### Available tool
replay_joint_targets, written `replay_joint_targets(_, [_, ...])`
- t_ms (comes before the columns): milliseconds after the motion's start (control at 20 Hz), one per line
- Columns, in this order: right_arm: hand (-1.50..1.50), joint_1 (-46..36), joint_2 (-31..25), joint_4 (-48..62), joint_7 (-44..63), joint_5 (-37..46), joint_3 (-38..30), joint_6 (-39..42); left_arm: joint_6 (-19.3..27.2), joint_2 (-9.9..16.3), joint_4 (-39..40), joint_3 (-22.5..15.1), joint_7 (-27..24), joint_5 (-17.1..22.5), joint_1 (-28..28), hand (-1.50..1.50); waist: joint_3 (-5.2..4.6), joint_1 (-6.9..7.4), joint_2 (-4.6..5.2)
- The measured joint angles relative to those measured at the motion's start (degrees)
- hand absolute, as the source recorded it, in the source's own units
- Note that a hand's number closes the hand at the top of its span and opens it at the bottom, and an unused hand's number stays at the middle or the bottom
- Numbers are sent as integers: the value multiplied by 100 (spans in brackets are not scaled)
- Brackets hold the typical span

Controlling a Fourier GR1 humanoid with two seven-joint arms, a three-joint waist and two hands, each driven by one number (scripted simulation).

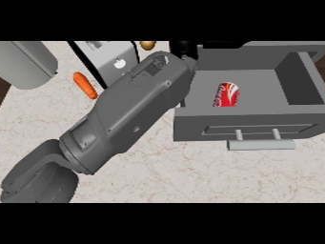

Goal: Pick up the can, place it into the drawer and close the drawer

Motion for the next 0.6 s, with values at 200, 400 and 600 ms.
replay_joint_targets(200, [-150, -481, -26, 424, -96, 1143, 689, -287, -35, 0, 52, 51, 16, -15, 17, -150, -2, 80, -9])
replay_joint_targets(400, [-150, -884, -26, 1048, -340, 2111, 1231, -700, -67, 98, 32, 123, 219, -74, -30, -150, -2, 142, -34])
replay_joint_targets(600, [-150, -1444, -98, 1904, -522, 2896, 1620, -1096, -8, 225, -129, 103, 470, -198, -29, -150, -3, 226, -55])
